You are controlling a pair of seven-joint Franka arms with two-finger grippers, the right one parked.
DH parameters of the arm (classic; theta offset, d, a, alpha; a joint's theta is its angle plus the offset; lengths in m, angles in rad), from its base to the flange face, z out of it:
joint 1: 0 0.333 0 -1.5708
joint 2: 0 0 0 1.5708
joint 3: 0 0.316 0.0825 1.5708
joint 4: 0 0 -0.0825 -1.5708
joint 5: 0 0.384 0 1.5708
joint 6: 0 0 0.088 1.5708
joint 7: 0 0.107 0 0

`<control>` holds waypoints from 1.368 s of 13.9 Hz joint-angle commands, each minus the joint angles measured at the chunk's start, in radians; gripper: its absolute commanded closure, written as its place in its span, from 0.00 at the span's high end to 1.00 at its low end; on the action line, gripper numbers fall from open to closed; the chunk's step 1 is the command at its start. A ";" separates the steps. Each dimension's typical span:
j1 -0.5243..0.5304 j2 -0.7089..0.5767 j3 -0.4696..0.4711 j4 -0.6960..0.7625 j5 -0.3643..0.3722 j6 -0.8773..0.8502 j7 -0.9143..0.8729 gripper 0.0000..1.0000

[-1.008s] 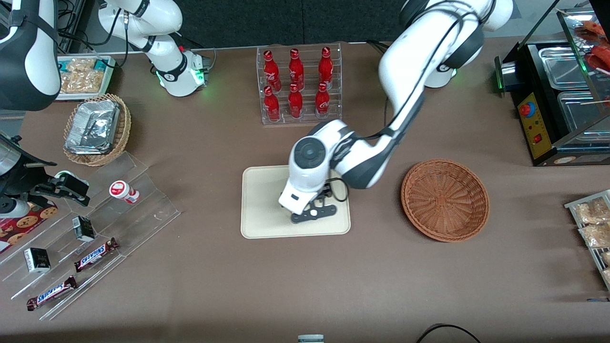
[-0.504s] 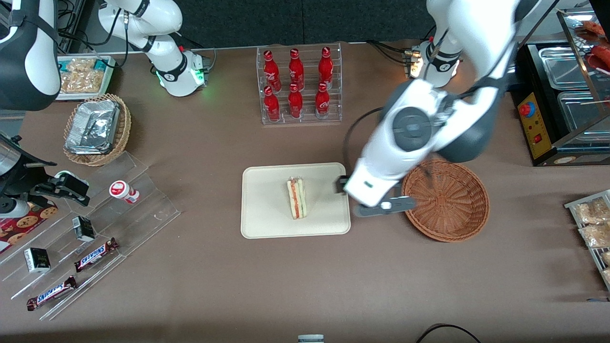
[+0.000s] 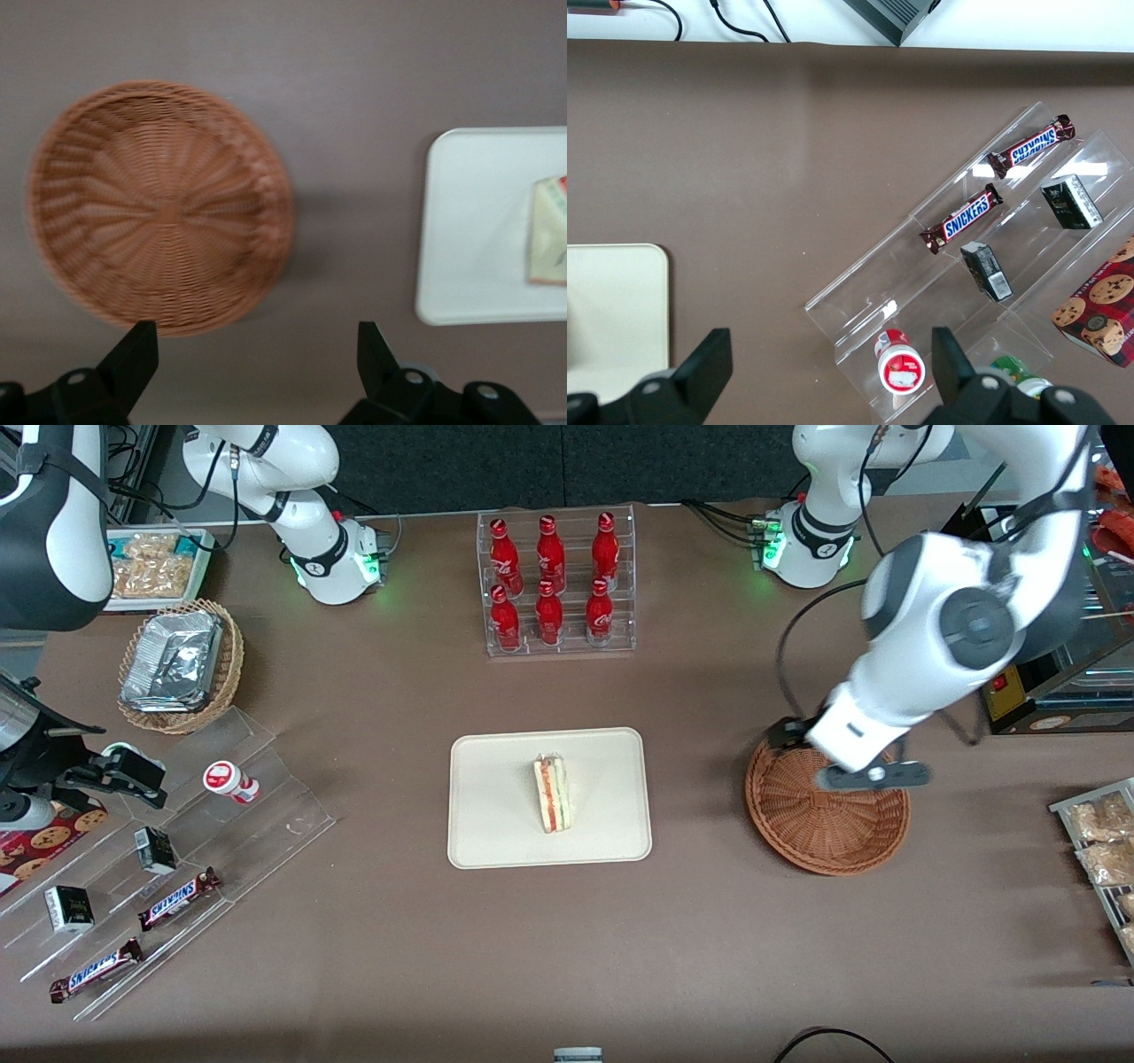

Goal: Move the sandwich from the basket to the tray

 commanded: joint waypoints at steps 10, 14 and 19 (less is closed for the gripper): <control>0.127 -0.142 -0.003 0.197 0.001 -0.279 0.140 1.00; 0.125 -0.137 -0.008 0.239 0.026 -0.290 0.138 1.00; 0.121 -0.126 -0.009 0.292 0.026 -0.311 0.140 1.00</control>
